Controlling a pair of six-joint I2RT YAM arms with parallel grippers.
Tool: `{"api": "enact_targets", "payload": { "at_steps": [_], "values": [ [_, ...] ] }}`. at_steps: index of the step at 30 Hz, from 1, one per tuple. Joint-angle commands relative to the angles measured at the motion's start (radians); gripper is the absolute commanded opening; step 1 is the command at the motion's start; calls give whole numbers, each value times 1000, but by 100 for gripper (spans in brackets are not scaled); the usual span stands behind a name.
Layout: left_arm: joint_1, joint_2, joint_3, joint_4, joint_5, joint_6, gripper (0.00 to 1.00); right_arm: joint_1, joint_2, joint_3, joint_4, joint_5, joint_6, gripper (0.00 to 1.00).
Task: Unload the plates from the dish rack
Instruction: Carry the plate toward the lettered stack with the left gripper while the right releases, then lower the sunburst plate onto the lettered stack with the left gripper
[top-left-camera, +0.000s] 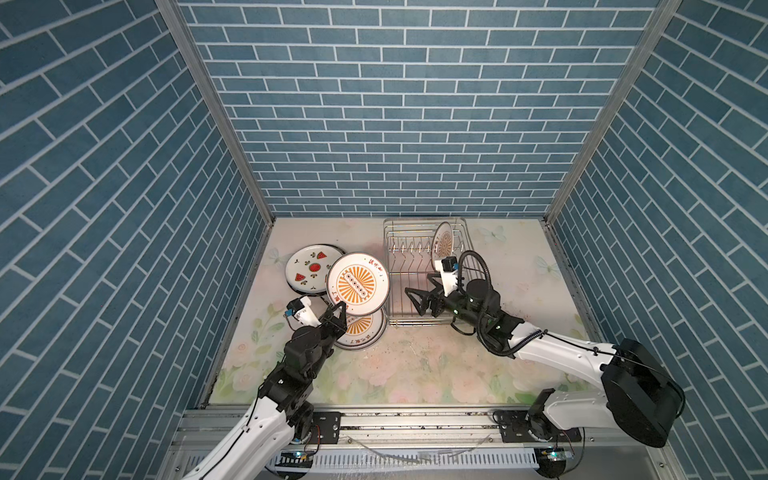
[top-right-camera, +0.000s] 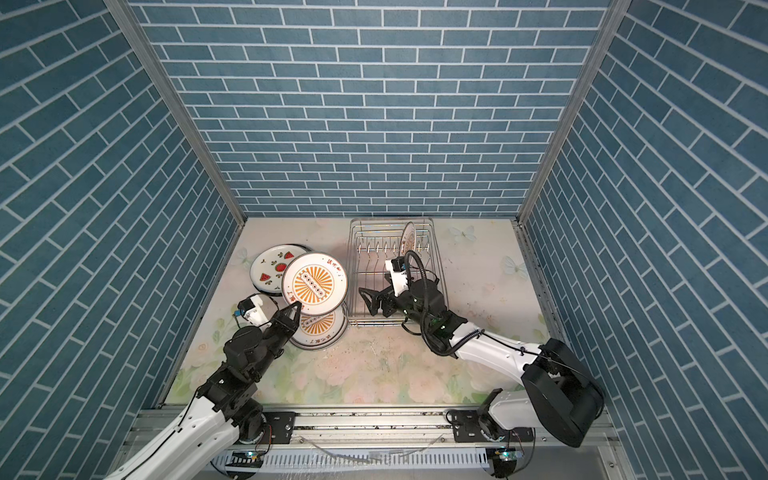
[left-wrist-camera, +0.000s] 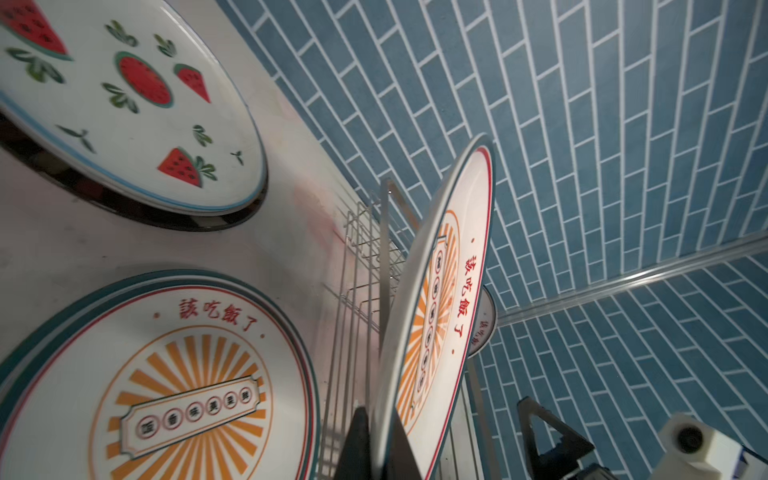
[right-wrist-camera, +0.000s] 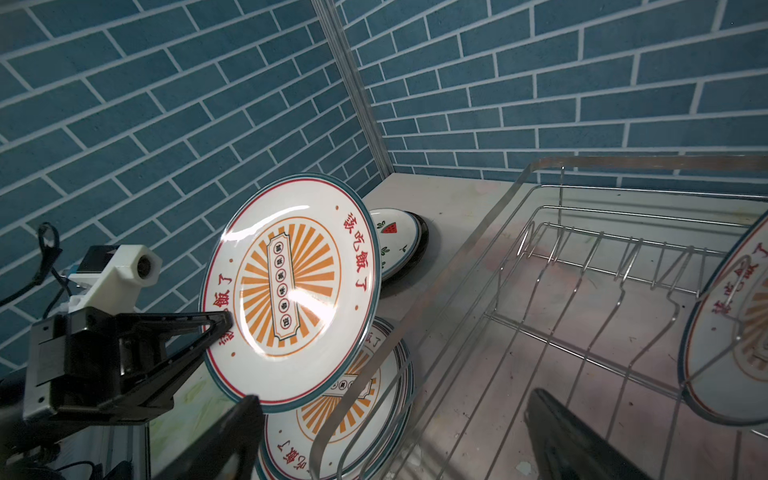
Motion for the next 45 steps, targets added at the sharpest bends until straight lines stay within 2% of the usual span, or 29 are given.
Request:
{"api": "enact_targets", "payload": {
  "at_steps": [1,4,9,13,18,24,26,31,45],
  "values": [
    [8,-45,49,-191,-96,-40,0,15,30,65,-42,33,-54,99],
    [8,-50,83,-292,-148,-69,0,29,52,94,-55,22,-65,99],
    [8,0,71,-236,-93,-100,0,48,83,122,-69,-1,-85,99],
    [8,67,115,-316,-88,-167,0,62,113,153,-100,-54,-122,99],
    [8,103,121,-327,-65,-222,0,79,142,183,-128,-3,-143,99],
    [8,108,126,-414,-79,-321,0,83,162,195,-131,-85,-181,99],
    [7,110,100,-371,-64,-345,0,82,180,214,-148,-98,-182,99],
    [8,126,98,-344,-34,-354,0,85,221,261,-200,-123,-179,99],
    [8,174,101,-361,-10,-376,0,85,222,262,-204,-133,-169,99]
  ]
}}
